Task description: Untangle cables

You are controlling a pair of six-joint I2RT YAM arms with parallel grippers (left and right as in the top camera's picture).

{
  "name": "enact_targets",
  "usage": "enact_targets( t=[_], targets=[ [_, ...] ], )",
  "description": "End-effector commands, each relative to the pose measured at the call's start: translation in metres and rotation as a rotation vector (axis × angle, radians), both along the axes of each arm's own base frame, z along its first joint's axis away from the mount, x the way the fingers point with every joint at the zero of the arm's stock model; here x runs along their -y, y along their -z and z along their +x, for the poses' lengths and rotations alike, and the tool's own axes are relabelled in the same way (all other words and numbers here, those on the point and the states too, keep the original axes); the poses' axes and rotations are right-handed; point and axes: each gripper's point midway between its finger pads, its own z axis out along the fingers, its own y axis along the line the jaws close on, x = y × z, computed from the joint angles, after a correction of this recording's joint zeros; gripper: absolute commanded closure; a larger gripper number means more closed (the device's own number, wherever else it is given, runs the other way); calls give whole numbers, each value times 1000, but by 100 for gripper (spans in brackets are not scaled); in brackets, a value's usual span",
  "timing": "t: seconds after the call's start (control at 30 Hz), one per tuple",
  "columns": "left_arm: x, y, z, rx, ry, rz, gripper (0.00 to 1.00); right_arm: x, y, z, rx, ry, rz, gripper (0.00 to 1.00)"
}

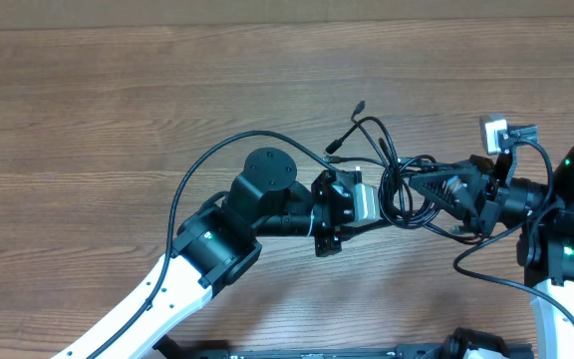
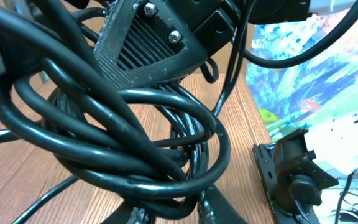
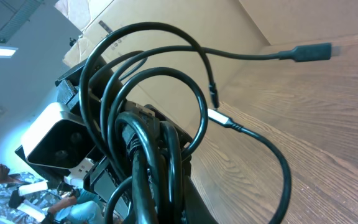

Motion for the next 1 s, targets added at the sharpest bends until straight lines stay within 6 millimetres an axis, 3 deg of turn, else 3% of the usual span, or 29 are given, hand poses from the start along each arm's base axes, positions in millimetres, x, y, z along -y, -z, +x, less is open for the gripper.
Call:
enact_targets(
  t=[0.0, 0.07, 0.17, 0.23, 0.33, 0.4, 0.43, 0.47, 0.8, 0.97],
  targets=[
    [2, -10, -2, 40, 17, -23, 80, -2, -3, -7, 13, -35, 7, 96],
    [2, -11, -2, 46, 17, -28, 82, -2, -3, -7, 13, -35, 7, 96],
    [3, -15, -1, 59, 16, -40, 92, -2, -3, -7, 13, -35, 7, 96],
    [3, -17, 0, 68, 14, -48, 96, -2, -3, -7, 13, -35, 7, 89],
    [3, -17, 1, 72, 7, -49, 96, -2, -3, -7, 13, -34, 7, 58],
    [2, -17, 4, 74, -9, -45, 96, -2, -3, -6, 13, -34, 7, 20],
    [2, -16, 8, 75, -29, -39, 96, -2, -3, -6, 13, -33, 7, 5],
    [2, -15, 10, 77, -43, -36, 96, -2, -3, -6, 12, -30, 6, 0],
    [-9, 7, 38, 52, -222, 63, 96, 4, 4, 15, -65, 99, -13, 0],
    [-24, 19, 67, -8, -433, 115, 96, 10, 9, 29, -155, 190, -7, 0]
  ],
)
